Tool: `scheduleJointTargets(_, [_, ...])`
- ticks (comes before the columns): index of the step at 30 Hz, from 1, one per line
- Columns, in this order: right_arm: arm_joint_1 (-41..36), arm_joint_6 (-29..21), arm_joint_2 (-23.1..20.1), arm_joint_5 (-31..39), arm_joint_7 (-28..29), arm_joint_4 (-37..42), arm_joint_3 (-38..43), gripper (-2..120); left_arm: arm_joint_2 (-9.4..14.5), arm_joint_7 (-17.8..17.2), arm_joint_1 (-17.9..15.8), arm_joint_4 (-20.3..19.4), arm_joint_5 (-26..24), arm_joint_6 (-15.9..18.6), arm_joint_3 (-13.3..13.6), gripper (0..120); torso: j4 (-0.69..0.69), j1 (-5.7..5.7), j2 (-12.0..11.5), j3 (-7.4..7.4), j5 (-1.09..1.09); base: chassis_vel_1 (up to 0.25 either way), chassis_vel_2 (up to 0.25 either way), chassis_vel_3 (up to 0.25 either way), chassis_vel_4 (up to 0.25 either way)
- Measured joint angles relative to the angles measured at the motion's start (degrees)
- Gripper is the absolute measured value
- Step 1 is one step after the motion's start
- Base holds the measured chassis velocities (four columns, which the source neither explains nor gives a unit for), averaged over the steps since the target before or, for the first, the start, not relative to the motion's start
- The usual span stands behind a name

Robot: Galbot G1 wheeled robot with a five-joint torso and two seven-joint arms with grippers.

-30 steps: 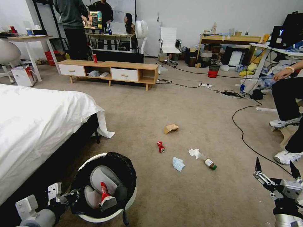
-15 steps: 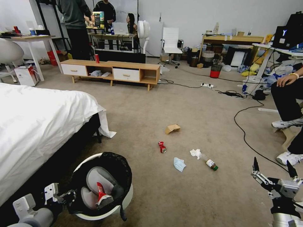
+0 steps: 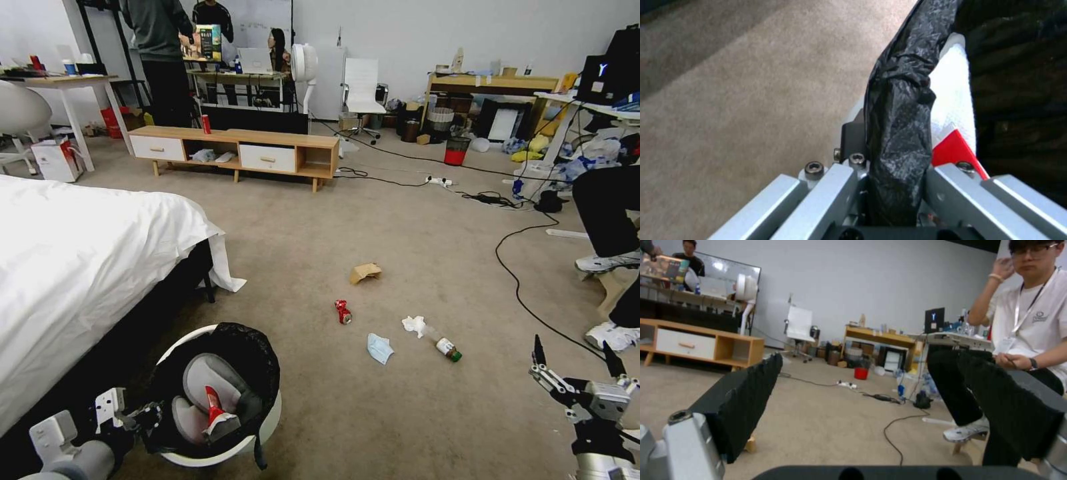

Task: Pick up the trash bin, then pick up the garbage from the floor and place it into the trash bin.

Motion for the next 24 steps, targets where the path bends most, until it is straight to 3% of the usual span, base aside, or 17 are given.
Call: scheduleJointTargets(24, [-0.44,0.34,-0.04,-0.24,0.05,-0.03,0.14,100,-0.51,0.9,0.3,-0.24,1.05,0.0,-0.15,1,0.01,0.01,0.0,0.0,0.01,-0.122,0.128,0.129,-0.122])
